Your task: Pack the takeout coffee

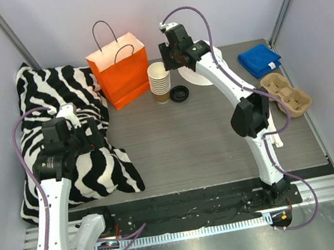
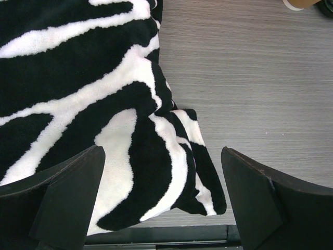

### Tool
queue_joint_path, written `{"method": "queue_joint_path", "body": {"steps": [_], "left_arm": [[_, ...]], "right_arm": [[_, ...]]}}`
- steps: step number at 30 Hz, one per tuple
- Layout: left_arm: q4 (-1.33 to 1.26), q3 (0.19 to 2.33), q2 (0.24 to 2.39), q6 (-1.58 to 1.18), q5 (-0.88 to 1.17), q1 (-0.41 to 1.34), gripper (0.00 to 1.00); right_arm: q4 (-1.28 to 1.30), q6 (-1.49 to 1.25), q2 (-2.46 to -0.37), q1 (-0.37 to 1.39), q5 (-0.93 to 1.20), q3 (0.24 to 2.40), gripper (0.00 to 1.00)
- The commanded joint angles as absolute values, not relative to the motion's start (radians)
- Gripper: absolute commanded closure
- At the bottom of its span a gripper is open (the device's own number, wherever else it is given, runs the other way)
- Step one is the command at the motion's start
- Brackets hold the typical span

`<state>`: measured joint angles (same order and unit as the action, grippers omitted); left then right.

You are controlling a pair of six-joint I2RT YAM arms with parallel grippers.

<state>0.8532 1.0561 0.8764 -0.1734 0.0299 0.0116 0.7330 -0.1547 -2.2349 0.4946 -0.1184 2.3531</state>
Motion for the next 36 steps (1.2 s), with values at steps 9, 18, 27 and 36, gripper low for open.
{"method": "queue_joint_path", "body": {"steps": [9, 18, 27, 36], "left_arm": [[0.801, 1.048, 0.861, -0.17, 0.018, 0.008, 0.0], [0.796, 1.048, 0.867, -0.173, 0.021, 0.008, 0.0], [0.795, 1.043, 0.877, -0.179, 0.035, 0.008, 0.0], [0.793, 1.048, 0.887, -0.183, 0.035, 0.008, 0.0]], "right_arm": [[0.684, -0.163, -2.261, 0.502, -0.144, 2.427, 0.68], [0.686, -0.172, -2.27, 0.502, -0.132, 2.422, 0.72], [0.684, -0.17, -2.283, 0.502, -0.12, 2.433, 0.75], [0.684, -0.173, -2.292, 0.502, -0.115, 2.434, 0.8]]}}
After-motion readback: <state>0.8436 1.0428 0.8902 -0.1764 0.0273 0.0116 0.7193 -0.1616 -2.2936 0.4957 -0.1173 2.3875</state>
